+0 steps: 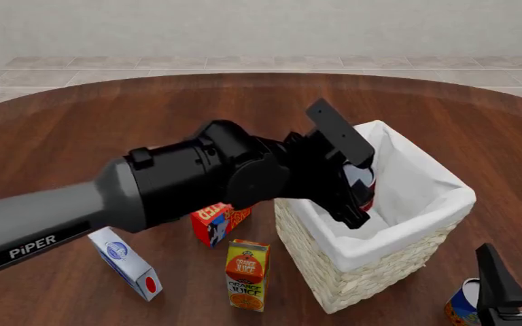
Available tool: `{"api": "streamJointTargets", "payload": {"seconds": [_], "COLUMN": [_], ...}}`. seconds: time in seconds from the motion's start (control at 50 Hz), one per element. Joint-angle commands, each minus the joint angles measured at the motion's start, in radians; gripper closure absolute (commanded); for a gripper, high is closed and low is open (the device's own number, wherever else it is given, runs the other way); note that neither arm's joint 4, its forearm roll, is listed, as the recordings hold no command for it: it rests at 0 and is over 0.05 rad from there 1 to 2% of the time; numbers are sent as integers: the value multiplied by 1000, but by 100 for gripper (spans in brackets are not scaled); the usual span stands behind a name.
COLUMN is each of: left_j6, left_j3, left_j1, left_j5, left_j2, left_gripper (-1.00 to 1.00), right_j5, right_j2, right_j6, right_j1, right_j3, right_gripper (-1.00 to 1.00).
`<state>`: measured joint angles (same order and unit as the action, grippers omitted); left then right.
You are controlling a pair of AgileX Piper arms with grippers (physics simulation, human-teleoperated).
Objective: Pick up the alphabet soup and the tomato sauce, and put them in the basket.
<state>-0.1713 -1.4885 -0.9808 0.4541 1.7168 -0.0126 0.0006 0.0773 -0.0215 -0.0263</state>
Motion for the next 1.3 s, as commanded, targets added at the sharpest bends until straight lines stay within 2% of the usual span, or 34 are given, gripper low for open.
{"api": "streamJointTargets", "payload": {"seconds": [0.02, 0.04, 0.66, 1.3], "left_j6": [-5, -10, -20, 14], "left_j3": [-7, -6, -27, -66], "left_j1": [-7, -3, 5, -4], "left_j5": [7, 4, 24, 65], "left_j2": [10, 9, 11, -109], "left_gripper": [100, -100, -100, -100], "right_j5": [2, 2, -2, 1], "right_j2": [0, 0, 0, 0], "right_j6": [2, 2, 0, -11], "right_j1": [1, 1, 2, 9], "right_j3": [-3, -3, 0, -1], "right_gripper": [-100, -100, -100, -100]}}
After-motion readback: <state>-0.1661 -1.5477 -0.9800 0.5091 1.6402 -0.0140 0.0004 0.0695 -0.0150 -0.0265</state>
